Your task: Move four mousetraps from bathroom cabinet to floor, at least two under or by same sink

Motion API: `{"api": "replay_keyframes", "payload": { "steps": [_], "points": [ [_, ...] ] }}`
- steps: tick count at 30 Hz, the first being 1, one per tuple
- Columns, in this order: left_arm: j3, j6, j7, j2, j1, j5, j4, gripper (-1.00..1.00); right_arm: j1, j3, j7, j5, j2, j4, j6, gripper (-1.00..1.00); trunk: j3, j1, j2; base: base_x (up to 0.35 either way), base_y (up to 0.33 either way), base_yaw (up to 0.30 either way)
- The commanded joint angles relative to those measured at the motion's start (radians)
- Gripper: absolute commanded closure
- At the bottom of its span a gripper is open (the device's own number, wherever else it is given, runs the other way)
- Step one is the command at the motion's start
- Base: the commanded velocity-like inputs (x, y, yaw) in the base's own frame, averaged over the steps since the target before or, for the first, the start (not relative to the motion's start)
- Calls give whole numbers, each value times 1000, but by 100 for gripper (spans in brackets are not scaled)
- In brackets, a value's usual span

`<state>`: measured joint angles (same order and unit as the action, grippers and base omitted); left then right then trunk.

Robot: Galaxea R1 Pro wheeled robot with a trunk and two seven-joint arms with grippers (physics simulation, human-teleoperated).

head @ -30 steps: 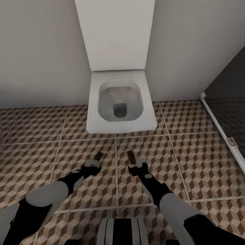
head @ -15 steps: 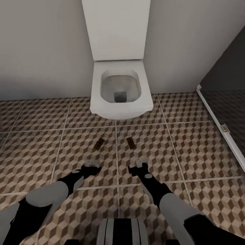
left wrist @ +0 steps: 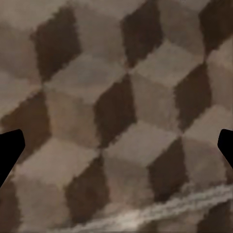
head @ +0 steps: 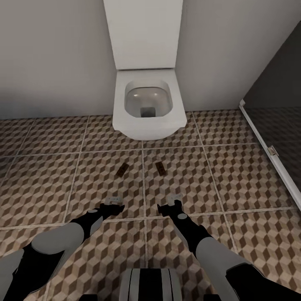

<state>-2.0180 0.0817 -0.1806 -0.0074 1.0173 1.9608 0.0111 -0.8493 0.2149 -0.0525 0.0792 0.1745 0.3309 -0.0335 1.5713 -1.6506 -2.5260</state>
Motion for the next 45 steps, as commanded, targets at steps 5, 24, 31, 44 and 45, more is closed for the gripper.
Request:
{"api": "replay_keyframes", "payload": {
  "steps": [5, 24, 31, 44, 45],
  "points": [
    [-8, 1, -4, 0, 1, 9, 1, -100, -1, 3, -6, 8, 0, -1, -2, -100, 0, 0, 0, -5, 0, 0],
    [-8, 0, -3, 0, 0, 9, 1, -100, -1, 3, -6, 8, 0, -1, -2, -100, -58, 7, 3, 0, 0, 0],
    [-8, 0, -5, 0, 0, 9, 1, -100, -1, 3, -6, 8, 0, -1, -2, -100, -61, 7, 4, 0, 0, 0],
    [-8, 1, -5, 0, 0, 9, 1, -100, -1, 3, -6, 8, 0, -1, -2, -100, -61, 7, 4, 0, 0, 0],
    [-8, 0, -5, 0, 0, 9, 1, -100, -1, 3, -5, 8, 0, -1, -2, -100, -61, 7, 4, 0, 0, 0]
  ]
}}
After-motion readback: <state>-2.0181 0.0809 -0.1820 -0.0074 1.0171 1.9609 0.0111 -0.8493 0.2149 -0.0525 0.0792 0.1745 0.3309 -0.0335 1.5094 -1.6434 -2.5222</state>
